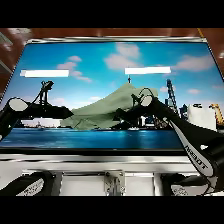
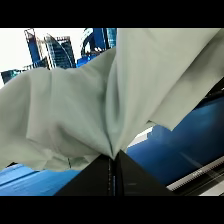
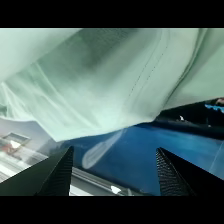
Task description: Fold the shirts.
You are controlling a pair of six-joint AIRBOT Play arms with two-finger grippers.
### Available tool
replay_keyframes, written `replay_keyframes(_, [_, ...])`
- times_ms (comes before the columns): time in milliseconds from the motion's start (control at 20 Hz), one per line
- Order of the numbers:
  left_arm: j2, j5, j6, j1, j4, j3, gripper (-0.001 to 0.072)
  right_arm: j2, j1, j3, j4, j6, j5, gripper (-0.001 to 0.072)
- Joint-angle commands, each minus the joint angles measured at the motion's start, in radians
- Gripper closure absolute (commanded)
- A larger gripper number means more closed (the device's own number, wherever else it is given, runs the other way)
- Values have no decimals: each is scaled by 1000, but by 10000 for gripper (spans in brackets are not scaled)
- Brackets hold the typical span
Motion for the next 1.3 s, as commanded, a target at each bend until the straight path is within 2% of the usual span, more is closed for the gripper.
replay_keyframes(0, [-1, -2, 9, 1, 0, 1, 668, -28, 43, -1, 23, 45, -67, 114])
replay_keyframes(50, [-1, -2, 9, 1, 0, 1, 668, -29, 47, -1, 22, 57, -82, 211])
replay_keyframes(100, [-1, -2, 9, 1, 0, 1, 668, -31, 51, -1, 21, 71, -100, 270])
replay_keyframes(550, [-1, -2, 9, 1, 0, 1, 668, -61, 51, -1, 30, 116, -143, 267])
replay_keyframes(600, [-1, -2, 9, 1, 0, 1, 668, -72, 51, -1, 43, 114, -138, 287])
replay_keyframes(650, [-1, -2, 9, 1, 0, 1, 668, -78, 51, -1, 51, 114, -135, 446])
replay_keyframes(700, [-1, -2, 9, 1, 0, 1, 668, -75, 51, -1, 58, 113, -132, 539])
replay_keyframes(800, [-1, -2, 9, 1, 0, 2, 668, -60, 48, 10, 63, 87, -118, 544])
replay_keyframes(850, [-1, -2, 9, 1, 0, 3, 668, -46, 47, 15, 61, 79, -110, 640])
replay_keyframes(1000, [0, 0, 10, 2, 1, 15, 669, 28, 36, 19, 55, 36, -110, 641])
replay_keyframes(1250, [45, -16, 9, 46, 92, 153, 670, 275, -18, 19, 51, -139, -93, 642])
